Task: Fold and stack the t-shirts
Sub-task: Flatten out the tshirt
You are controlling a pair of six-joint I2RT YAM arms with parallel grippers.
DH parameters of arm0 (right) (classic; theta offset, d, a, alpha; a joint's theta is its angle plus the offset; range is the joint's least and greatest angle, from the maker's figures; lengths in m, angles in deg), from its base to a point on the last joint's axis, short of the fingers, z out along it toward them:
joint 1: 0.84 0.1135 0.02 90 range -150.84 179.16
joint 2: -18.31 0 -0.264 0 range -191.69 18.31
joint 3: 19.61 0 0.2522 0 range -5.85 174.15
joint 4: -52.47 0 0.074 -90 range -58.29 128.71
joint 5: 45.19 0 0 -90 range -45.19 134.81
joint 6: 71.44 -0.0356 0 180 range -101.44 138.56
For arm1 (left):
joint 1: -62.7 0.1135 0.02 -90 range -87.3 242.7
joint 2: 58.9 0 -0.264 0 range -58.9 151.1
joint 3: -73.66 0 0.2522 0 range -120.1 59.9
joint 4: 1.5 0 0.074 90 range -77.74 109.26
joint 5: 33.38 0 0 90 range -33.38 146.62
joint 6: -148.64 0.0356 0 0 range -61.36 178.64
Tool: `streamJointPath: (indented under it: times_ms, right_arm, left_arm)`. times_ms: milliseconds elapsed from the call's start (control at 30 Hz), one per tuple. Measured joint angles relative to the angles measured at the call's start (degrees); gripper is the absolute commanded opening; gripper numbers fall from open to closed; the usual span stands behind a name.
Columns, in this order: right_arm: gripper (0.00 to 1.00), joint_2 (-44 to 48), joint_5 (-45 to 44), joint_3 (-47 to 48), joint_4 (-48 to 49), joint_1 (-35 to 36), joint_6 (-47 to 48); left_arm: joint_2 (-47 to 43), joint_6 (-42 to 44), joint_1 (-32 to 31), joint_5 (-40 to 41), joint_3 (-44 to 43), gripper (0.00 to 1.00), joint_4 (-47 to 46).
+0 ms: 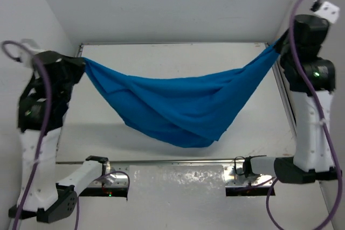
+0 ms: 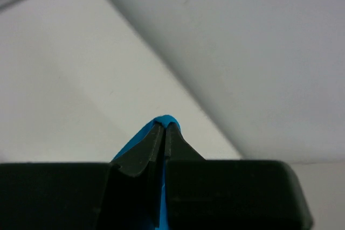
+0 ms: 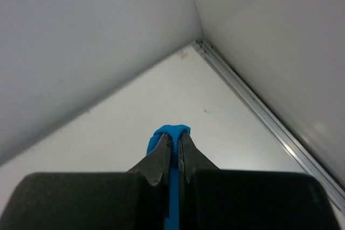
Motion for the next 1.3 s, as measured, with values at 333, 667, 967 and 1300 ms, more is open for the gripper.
streamJointPath:
  times_ms: [333,667,967,1300]
  right_arm:
    - [0.00,-11.4,5.8,-30.1,3.2,0.0,0.5]
    - [0.03,-33.3,15.7,-14.4,8.3,-0.6,6.1]
    - [0.50,-42.4,23.3,-4.5,8.7,-1.9,6.3]
    - [0.47,-20.7,28.3,-32.2,4.8,1.2,8.5]
  left_arm:
    - [6.3,-1.6,0.0,-6.9,42.6,0.00,-13.5]
    - [7.8,0.7,0.0,-9.3,49.1,0.00,-31.8]
    - [19.7,3.3,0.0,-10.1,40.2,0.00,-41.8]
    - [18.9,5.4,0.0,-10.8,43.6,0.00,-41.9]
